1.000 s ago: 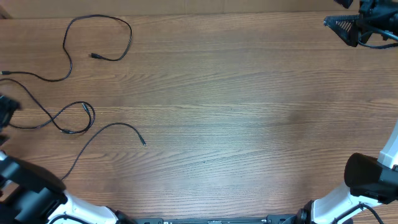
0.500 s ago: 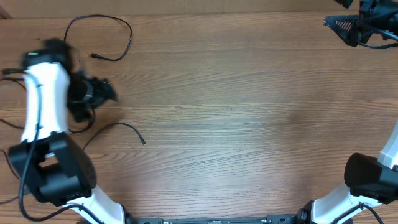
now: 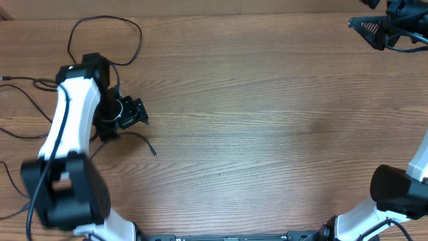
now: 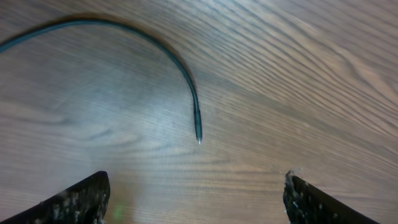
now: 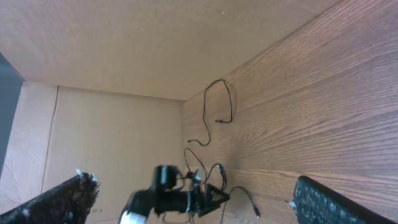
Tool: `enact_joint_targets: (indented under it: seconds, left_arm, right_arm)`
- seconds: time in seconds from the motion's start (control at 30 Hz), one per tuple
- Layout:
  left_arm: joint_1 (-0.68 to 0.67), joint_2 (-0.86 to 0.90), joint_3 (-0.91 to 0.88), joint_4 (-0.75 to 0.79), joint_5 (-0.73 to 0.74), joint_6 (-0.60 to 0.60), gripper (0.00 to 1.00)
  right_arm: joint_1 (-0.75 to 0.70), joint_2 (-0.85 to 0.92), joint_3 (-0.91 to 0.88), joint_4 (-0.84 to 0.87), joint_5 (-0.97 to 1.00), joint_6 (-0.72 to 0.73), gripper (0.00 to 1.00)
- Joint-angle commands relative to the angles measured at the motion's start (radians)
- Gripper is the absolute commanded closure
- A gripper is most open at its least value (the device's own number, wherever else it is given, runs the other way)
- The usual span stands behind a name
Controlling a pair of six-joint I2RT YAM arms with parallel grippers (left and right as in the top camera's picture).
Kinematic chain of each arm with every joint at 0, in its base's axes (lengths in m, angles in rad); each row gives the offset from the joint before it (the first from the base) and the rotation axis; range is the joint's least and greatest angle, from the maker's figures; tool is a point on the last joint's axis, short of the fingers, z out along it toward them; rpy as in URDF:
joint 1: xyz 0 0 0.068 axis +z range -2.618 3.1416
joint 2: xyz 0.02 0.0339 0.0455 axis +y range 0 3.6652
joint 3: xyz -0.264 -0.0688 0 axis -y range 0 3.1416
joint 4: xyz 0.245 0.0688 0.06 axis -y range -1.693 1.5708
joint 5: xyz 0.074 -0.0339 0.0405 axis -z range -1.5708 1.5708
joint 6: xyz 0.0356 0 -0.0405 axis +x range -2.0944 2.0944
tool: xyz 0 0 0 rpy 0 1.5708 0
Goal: Untangle cables
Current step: 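Move the left gripper right over the stretched cable end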
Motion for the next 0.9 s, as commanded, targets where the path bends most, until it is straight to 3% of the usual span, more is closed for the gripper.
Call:
enact_joint_targets:
  seconds: [0.0,0.13,0.27,0.5,0.87]
  left_arm:
    - [-0.005,-0.242,-0.067,0.013,-0.013,-0.036,0.10]
    - [-0.005,-0.400,-0.206,0.087,-0.044,-0.093,0.04]
    - [-0.005,-0.441,-0.338,0.213,-0.053,-0.107,0.00]
    - [-0.005,-0.284,-0.393,0.357,-0.067,-0.132,0.07]
    - [-0.013,-0.026,-0.393,0.412,-0.067,-0.157,0.14]
  right_arm:
    - [-0.005,-0.005,0.008,0.002,0.003,-0.008,0.00]
    - [-0.005,-0.005,0.007,0.002,0.003,-0.008,0.00]
    - [-0.005,-0.005,0.008,0.002,0.003,-0.008,0.00]
    - [-0.005,-0.005,0.007,0.002,0.003,-0.008,0.00]
    - [-0.005,-0.005,0.008,0.002,0.003,-0.008,0.00]
